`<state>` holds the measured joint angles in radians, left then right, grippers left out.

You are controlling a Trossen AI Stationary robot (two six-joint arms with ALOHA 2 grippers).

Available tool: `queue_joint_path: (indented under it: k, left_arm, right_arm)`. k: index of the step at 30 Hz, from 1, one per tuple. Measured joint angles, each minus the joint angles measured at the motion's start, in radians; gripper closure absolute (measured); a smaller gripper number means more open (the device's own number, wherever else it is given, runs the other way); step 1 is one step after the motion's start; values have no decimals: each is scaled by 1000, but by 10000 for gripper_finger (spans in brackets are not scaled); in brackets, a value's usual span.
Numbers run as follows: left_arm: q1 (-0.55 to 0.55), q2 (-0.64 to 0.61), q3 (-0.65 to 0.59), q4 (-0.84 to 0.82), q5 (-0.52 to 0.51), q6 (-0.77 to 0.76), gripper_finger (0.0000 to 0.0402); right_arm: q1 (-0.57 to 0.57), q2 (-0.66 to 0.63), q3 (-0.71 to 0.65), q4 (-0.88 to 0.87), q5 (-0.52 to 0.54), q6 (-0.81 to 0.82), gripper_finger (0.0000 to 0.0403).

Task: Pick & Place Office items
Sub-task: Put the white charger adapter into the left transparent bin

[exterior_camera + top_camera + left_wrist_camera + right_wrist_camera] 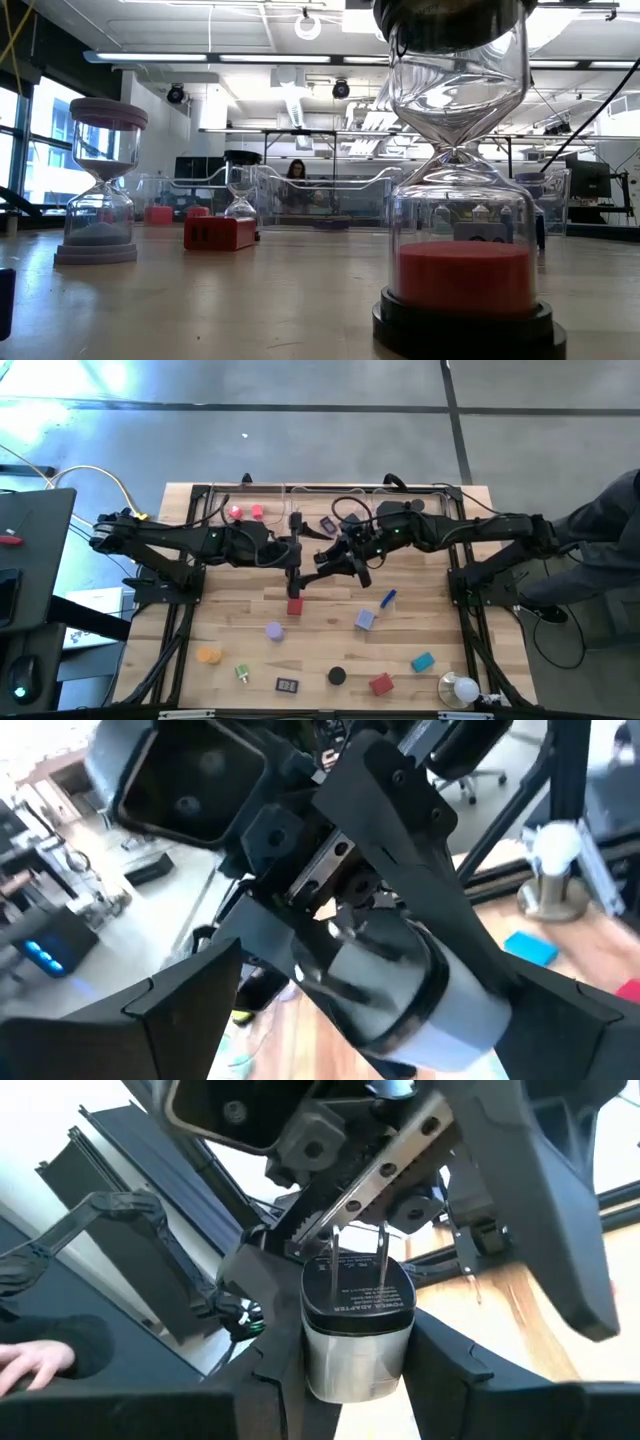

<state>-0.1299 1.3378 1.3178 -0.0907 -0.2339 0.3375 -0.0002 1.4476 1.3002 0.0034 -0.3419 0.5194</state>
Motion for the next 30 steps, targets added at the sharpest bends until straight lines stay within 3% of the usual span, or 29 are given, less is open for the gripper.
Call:
queue_joint_path:
  k: [21,30]
  left_arm:
    - [-25,23,2,75,-24,261,43]
    - [-40,23,2,66,-78,239,114]
  right_arm:
    - [-2,2,-1,-3,10,7,285]
    - [-2,1,-1,-2,29,3,285]
